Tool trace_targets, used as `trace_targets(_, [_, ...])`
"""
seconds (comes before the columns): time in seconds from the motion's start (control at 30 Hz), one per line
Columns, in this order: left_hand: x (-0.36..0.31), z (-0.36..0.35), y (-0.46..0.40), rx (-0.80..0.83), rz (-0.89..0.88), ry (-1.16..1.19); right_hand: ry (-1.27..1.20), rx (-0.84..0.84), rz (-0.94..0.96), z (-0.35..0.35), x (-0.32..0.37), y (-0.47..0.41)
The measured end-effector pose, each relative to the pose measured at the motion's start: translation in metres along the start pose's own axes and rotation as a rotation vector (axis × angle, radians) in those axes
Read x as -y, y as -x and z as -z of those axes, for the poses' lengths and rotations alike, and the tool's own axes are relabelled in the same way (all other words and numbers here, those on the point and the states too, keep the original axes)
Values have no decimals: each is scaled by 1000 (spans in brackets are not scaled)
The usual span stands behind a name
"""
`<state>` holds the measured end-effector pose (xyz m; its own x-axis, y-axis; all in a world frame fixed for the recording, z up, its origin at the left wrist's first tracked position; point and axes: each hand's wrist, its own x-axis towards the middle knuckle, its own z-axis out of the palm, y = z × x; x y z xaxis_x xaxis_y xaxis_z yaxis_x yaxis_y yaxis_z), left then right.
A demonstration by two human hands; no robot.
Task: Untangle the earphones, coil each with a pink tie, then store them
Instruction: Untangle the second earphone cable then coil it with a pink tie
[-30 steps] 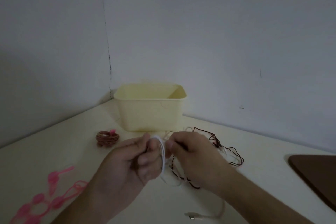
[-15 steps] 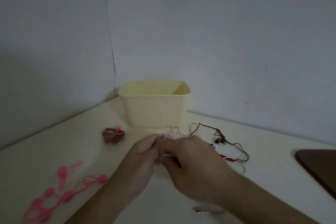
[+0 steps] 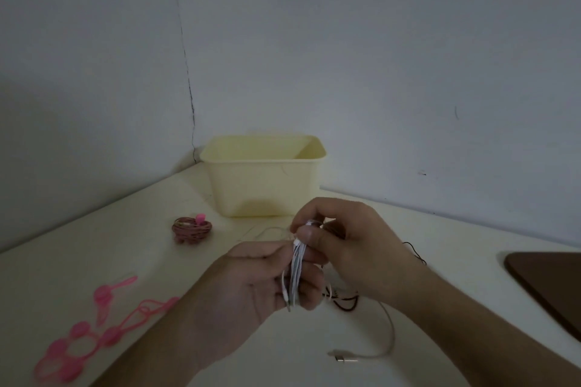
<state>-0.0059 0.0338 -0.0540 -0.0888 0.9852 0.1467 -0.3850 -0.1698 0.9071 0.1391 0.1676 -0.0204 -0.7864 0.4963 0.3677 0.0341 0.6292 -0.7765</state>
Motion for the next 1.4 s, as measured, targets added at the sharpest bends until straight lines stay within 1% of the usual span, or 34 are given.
trace_targets(0.17, [3,0,1,-6,-3,-67,-101,27,-14,1,-4,-3])
trace_targets(0.23, [1,0,2,13,-22,-55,-77,22,5,-1,-7,-3])
trace_targets(0.3, [0,1,2,12,-75,21,-27,21,20,-6,-8,-4])
trace_targets(0.37, [-3,0,1,-55,-168,125,72,41,36,-10,-10,-4])
trace_targets(0.43, [-9,-2,-1,-191,-270,183,188,71,32,-15,-8,-2])
trace_targets(0.5, [-15,-5,-2,-330,-313,212,381,110,63,-20,-3,2])
trace_targets(0.6, [-20,-9,-3,-389,-344,209,655,139,140,-27,5,7])
trace_targets(0.67, [-21,-9,-3,-398,-329,210,720,110,135,-27,3,6])
trace_targets(0.7, [-22,-7,-3,-392,-320,215,709,94,114,-25,0,5])
trace_targets(0.83, [-26,6,-2,-295,-306,303,523,-17,-28,-9,-24,-2])
trace_targets(0.93, [-27,10,-2,-237,-304,317,486,-63,-70,-5,-34,-5])
trace_targets(1.03, [-25,10,-1,-178,-316,296,537,-64,-110,-6,-41,-8])
trace_targets(1.1, [-24,11,-2,-176,-314,281,544,-67,-145,-4,-45,-8])
trace_targets(1.23, [-27,13,-2,-163,-324,256,624,-17,-119,1,-49,-6])
trace_targets(1.4, [-32,20,-3,-154,-287,315,684,-56,-119,5,-50,-6])
